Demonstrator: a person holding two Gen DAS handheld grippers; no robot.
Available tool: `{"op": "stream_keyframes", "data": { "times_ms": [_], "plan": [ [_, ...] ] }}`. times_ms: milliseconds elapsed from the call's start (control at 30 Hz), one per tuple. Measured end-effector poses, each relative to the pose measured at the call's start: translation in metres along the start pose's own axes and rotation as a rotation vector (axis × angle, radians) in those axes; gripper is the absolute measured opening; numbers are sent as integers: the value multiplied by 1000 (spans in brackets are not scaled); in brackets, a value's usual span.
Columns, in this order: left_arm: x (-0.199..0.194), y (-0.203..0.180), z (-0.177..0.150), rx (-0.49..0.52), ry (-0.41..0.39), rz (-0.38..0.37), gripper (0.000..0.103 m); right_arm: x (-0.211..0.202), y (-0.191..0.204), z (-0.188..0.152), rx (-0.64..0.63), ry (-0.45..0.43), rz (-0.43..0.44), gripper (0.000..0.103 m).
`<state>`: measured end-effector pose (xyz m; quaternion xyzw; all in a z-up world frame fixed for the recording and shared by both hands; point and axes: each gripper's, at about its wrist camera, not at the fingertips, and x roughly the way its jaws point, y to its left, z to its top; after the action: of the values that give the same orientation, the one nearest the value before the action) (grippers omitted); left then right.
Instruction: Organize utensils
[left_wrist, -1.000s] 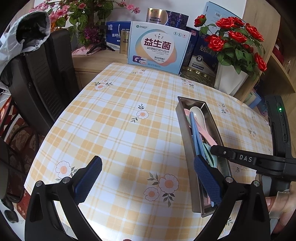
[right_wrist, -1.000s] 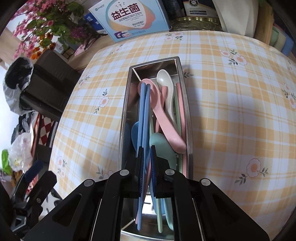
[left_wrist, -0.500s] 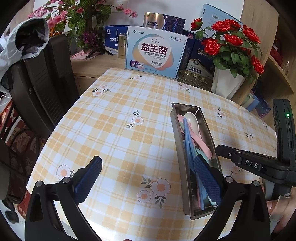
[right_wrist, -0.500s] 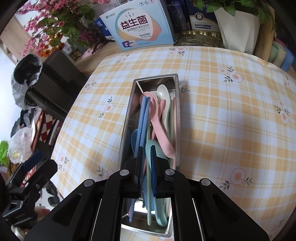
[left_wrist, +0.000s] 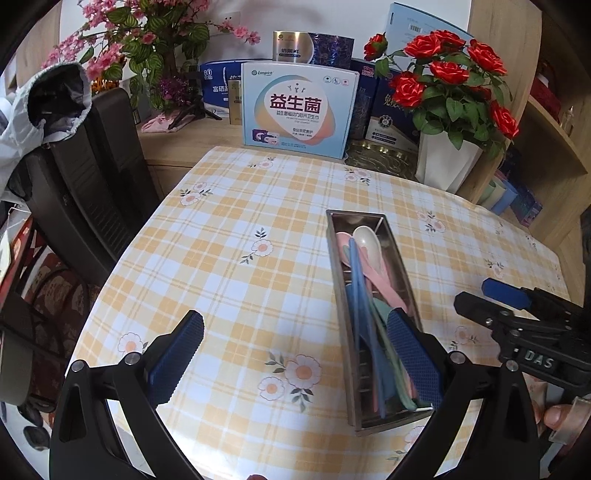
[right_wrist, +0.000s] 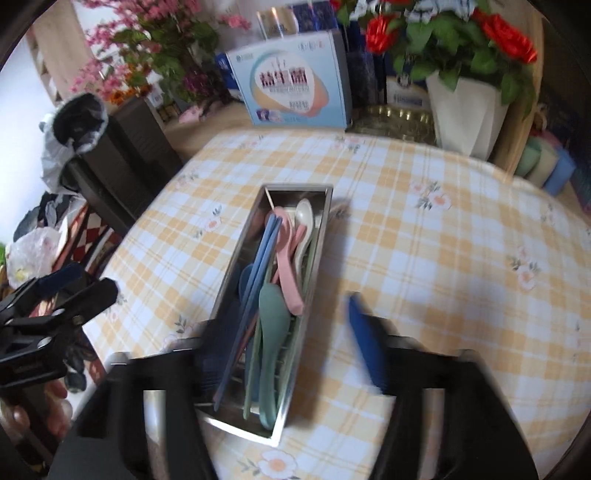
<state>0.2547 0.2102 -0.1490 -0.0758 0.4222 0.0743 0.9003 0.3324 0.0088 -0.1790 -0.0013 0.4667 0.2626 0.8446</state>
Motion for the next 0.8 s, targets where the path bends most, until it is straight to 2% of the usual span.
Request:
{"op": "stream_keyframes", "data": {
  "times_ms": [100,200,233,667,800],
  "plan": [
    [-12,-12,0,9,-14,-9,97,-20,-4,-1,-29,-21,7,73],
    [-29,-27,0,31,-47,-34,97,-44,-12,-4,-43,-57,15,75],
    [-36,-34,0,41,-65,-39,97,-53,-16,-6,-43,-70,14,90],
    [-96,-98,8,114,-188,-47,97,-143,-67,-17,69,-215,6,91],
    [-111,-114,11,137,-230,-30,97,-173,-78,-22,77,-254,-37,91]
  ]
}}
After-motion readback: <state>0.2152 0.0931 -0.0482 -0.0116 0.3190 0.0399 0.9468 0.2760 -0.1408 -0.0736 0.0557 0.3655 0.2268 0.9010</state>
